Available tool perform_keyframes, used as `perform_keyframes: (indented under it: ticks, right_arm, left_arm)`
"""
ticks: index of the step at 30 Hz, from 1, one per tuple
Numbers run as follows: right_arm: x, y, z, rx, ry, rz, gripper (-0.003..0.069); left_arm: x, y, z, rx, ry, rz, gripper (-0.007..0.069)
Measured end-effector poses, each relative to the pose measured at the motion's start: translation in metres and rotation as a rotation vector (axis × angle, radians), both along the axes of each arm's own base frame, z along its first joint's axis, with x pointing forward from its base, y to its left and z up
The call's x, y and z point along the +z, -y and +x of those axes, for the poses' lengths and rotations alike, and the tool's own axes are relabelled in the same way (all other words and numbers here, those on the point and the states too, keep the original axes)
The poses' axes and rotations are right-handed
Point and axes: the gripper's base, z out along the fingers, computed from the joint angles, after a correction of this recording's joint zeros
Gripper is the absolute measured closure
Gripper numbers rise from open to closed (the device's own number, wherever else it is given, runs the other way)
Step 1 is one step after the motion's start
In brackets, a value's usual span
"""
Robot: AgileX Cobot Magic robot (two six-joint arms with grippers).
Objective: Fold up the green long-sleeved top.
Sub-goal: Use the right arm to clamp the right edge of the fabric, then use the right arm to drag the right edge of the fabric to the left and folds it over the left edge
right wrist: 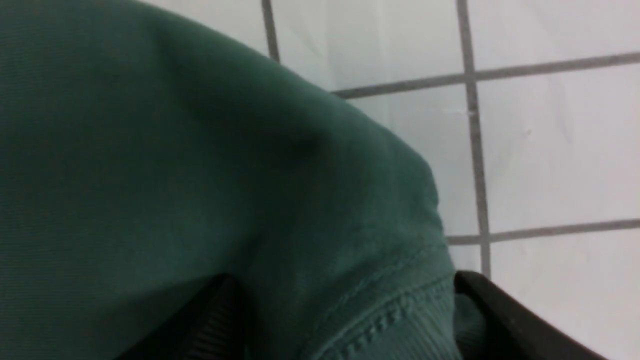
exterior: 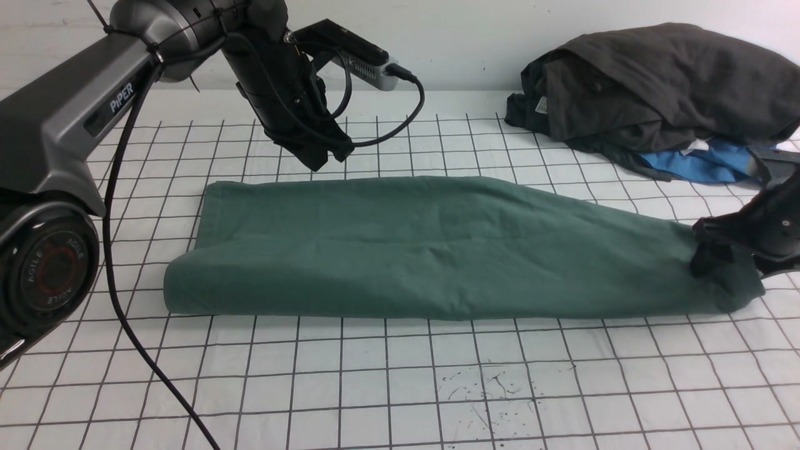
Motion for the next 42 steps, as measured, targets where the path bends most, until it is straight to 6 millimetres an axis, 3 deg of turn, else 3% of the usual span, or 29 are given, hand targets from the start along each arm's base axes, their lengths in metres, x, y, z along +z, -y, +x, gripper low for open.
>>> perform_keyframes:
  ticks: [6, 8, 11, 15, 17, 18, 21, 23, 24, 25, 27, 28, 31, 32, 33, 36, 37, 38, 39, 40, 42]
  right_arm:
    - [0.001, -0.002, -0.001, 0.015, -0.011, -0.007, 0.0386]
    - [0.006, -0.001, -0.003, 0.035, -0.014, -0.034, 0.0488]
    - [0.02, 0.001, -0.007, 0.069, 0.0, -0.098, 0.0582]
    - [0.06, 0.009, -0.013, 0.079, 0.053, -0.22, 0.0585]
    - [0.098, 0.013, -0.015, 0.062, 0.11, -0.286, 0.0585]
    - [0.103, 0.013, -0.016, 0.061, 0.114, -0.291, 0.0585]
    - [0.155, 0.001, -0.017, 0.075, 0.197, -0.314, 0.0585]
    - [0.188, -0.023, -0.016, 0.128, 0.255, -0.295, 0.0585]
    - [0.191, -0.026, -0.016, 0.134, 0.26, -0.295, 0.0585]
    - [0.208, -0.054, -0.015, 0.197, 0.302, -0.258, 0.0585]
    - [0.222, -0.093, -0.014, 0.281, 0.353, -0.207, 0.0585]
    - [0.225, -0.097, -0.014, 0.289, 0.36, -0.206, 0.0585]
    - [0.228, -0.168, -0.014, 0.443, 0.406, -0.107, 0.0585]
    - [0.228, -0.171, -0.015, 0.452, 0.407, -0.105, 0.0585]
    - [0.22, -0.206, -0.015, 0.526, 0.399, -0.064, 0.0585]
    - [0.199, -0.254, -0.014, 0.609, 0.372, 0.006, 0.0585]
    - [0.195, -0.258, -0.013, 0.611, 0.367, 0.014, 0.0585]
    - [0.179, -0.282, -0.012, 0.634, 0.346, 0.054, 0.0585]
    - [0.168, -0.292, -0.01, 0.636, 0.333, 0.076, 0.0585]
    - [0.168, -0.293, -0.011, 0.64, 0.333, 0.077, 0.0585]
    - [0.137, -0.319, -0.005, 0.639, 0.303, 0.144, 0.0585]
  left_arm:
    - [0.0, 0.0, 0.0, 0.0, 0.0, 0.0, 0.0631]
    - [0.001, 0.0, 0.0, 0.0, 0.002, 0.001, 0.0631]
    - [0.007, -0.002, -0.002, 0.0, 0.02, 0.011, 0.0631]
    - [0.033, -0.009, -0.01, 0.004, 0.086, 0.042, 0.0631]
    - [0.065, -0.016, -0.022, 0.012, 0.162, 0.062, 0.0631]
    - [0.067, -0.017, -0.023, 0.013, 0.168, 0.063, 0.0631]
    - [0.112, -0.028, -0.045, 0.027, 0.271, 0.071, 0.0631]
    - [0.137, -0.035, -0.061, 0.039, 0.327, 0.079, 0.0631]
    - [0.139, -0.036, -0.062, 0.04, 0.333, 0.08, 0.0631]
    - [0.157, -0.041, -0.075, 0.047, 0.373, 0.084, 0.0631]
    - [0.177, -0.046, -0.09, 0.061, 0.422, 0.077, 0.0631]
    - [0.179, -0.047, -0.091, 0.064, 0.427, 0.077, 0.0631]
    - [0.208, -0.055, -0.118, 0.105, 0.496, 0.041, 0.0631]
    - [0.211, -0.056, -0.121, 0.111, 0.504, 0.036, 0.0631]
    - [0.223, -0.06, -0.133, 0.134, 0.529, 0.014, 0.0631]
    - [0.241, -0.066, -0.154, 0.171, 0.572, -0.028, 0.0631]
    - [0.242, -0.066, -0.155, 0.175, 0.575, -0.032, 0.0631]
    - [0.252, -0.07, -0.168, 0.186, 0.599, -0.049, 0.0631]
    - [0.255, -0.071, -0.172, 0.191, 0.605, -0.055, 0.0631]
    - [0.257, -0.072, -0.175, 0.191, 0.612, -0.058, 0.0631]
    - [0.269, -0.078, -0.194, 0.202, 0.644, -0.077, 0.0631]
